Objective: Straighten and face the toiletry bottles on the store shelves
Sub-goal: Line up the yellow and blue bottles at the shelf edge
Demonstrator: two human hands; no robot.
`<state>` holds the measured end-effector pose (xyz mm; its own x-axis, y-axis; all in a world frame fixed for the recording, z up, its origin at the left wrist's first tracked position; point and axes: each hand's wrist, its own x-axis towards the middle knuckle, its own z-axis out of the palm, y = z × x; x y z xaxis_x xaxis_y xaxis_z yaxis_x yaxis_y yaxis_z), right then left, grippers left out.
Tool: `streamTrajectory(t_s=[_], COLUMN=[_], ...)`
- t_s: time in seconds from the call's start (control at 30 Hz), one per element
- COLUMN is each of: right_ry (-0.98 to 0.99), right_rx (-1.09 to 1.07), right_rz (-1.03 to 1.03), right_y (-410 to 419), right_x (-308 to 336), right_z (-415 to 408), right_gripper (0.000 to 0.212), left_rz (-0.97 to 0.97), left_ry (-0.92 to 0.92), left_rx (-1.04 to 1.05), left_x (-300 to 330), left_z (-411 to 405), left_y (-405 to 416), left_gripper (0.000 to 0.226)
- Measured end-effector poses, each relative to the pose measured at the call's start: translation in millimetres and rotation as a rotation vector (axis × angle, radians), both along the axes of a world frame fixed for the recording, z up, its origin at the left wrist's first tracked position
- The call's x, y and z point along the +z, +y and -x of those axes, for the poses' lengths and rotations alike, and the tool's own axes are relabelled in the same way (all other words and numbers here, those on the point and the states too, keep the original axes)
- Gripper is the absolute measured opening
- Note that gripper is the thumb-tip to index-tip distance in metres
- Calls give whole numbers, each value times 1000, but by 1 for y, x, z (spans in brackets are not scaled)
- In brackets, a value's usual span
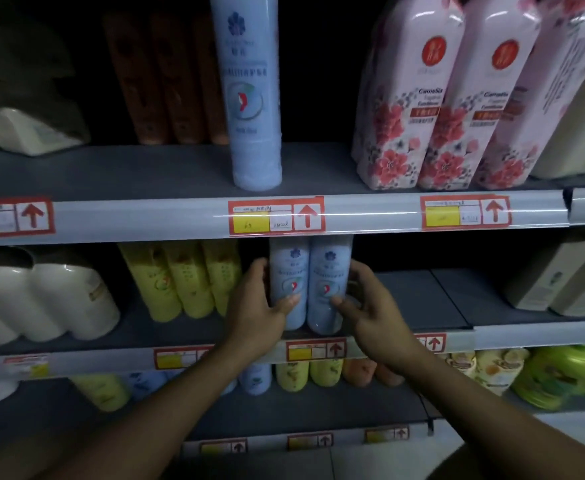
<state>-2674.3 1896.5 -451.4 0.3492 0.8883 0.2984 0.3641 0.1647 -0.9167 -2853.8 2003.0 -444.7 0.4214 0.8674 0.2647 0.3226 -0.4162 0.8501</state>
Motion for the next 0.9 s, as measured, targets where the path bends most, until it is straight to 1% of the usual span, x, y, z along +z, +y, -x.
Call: streamTrajectory(t_s=[0.13,0.33,0.4,0.5,0.57,0.63,0.77,0.9], right_ry=[12,-2,-53,-215,-265,-271,-201,-199], right_rx=[-21,-34,-58,-199,-236,-257,-296,-329], right_rz=[11,-24,-32,4,26,36,60,52], right_y=[20,26,26,29,32,35,39,45], right_x=[-16,-32,-34,-39,-41,-43,-44,-43], right_z=[-4,1,5,5,5,4,4,6], right_gripper=[47,52,54,72,76,74,61,60], left_rz=[16,-34,-39,-32,-35,-39,-63,-78], left_ry=[13,23,-14,-57,-79,-95,-102,-84], left_rx=[41,40,43,40,39,43,56,78], left_x=[-12,-30,-35,-42,-45,-46,-48,-51], left_z=[-10,-9,-10,-11,-11,-11,-12,-13], left_y=[14,20,20,19,18,19,21,23], left_gripper=[41,43,48,51,52,53,53,52])
